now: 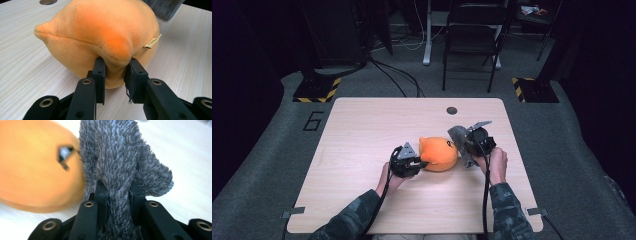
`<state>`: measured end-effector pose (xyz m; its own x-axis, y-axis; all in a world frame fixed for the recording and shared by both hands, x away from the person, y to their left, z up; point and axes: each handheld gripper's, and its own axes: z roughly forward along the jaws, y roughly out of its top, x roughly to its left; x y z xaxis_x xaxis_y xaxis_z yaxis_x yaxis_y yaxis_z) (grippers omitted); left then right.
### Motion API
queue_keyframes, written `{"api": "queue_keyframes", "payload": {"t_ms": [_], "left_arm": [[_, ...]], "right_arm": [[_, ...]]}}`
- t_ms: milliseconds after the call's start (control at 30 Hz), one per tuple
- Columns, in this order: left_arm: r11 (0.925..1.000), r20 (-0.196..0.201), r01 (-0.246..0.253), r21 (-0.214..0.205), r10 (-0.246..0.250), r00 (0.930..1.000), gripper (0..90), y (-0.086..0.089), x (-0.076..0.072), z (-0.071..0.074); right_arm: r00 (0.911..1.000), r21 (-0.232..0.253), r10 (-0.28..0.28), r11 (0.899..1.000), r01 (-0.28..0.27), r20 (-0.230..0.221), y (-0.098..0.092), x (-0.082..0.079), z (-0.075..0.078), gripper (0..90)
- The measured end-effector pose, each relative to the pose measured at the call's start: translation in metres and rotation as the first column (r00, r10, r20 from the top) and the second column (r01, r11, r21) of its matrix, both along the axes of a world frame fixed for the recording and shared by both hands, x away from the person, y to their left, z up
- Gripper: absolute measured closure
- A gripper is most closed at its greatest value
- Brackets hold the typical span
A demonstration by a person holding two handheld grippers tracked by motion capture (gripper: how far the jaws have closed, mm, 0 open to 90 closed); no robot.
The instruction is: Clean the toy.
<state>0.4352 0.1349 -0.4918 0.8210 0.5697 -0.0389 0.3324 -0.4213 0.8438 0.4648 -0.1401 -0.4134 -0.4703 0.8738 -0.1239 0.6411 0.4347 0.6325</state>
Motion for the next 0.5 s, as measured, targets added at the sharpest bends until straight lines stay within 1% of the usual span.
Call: {"api": "queue_keyframes", "payload": {"t_ms": [133, 167, 233, 267, 333, 367, 400, 433, 467, 500], "left_arm": [[1.0000, 0.001, -0.002, -0.006, 0.002, 1.0000, 71.3, -0.001, 0.000, 0.000], [1.0000, 0.004, -0.003, -0.006, 0.003, 1.0000, 71.2, -0.001, 0.001, 0.000], [0.9999, 0.009, -0.009, -0.010, 0.009, 0.9999, 71.2, -0.001, 0.001, -0.001], [0.9999, 0.004, -0.007, -0.008, 0.007, 1.0000, 71.2, 0.000, 0.001, -0.001], [0.9998, 0.015, -0.017, -0.011, 0.018, 0.9997, 70.7, 0.000, 0.000, -0.001], [0.9998, 0.038, -0.021, -0.001, 0.021, 0.9990, 69.8, 0.000, 0.000, -0.001], [0.9996, 0.058, -0.025, 0.011, 0.025, 0.9980, 66.9, 0.000, -0.001, -0.001], [0.9995, 0.066, -0.026, 0.017, 0.025, 0.9975, 64.3, 0.001, -0.001, 0.000], [0.9995, 0.070, -0.029, 0.013, 0.028, 0.9971, 60.6, 0.001, -0.002, 0.000], [0.9993, 0.087, -0.035, 0.014, 0.033, 0.9957, 58.0, 0.000, -0.002, 0.000]], "right_arm": [[0.9967, 0.056, 0.047, 0.997, -0.050, 0.066, 0.013, -0.015, 0.027, 73.9], [0.9937, 0.065, 0.076, 0.995, -0.081, 0.082, 0.016, -0.018, 0.031, 73.9], [0.9904, 0.063, 0.109, 0.991, -0.115, 0.085, 0.027, -0.022, 0.035, 73.9], [0.9882, 0.044, 0.131, 0.990, -0.135, 0.079, 0.032, -0.023, 0.034, 73.9], [0.9863, 0.024, 0.157, 0.987, -0.158, 0.052, 0.040, -0.021, 0.025, 73.9], [0.9878, 0.009, 0.153, 0.988, -0.153, 0.030, 0.044, -0.019, 0.018, 73.9], [0.9878, -0.017, 0.156, 0.988, -0.156, 0.004, 0.046, -0.016, 0.007, 73.9], [0.9886, -0.026, 0.151, 0.988, -0.150, -0.002, 0.046, -0.014, 0.001, 73.9], [0.9915, -0.025, 0.130, 0.991, -0.130, -0.008, 0.047, -0.013, -0.005, 74.0], [0.9914, -0.021, 0.131, 0.991, -0.131, 0.001, 0.045, -0.010, -0.010, 74.0]]}}
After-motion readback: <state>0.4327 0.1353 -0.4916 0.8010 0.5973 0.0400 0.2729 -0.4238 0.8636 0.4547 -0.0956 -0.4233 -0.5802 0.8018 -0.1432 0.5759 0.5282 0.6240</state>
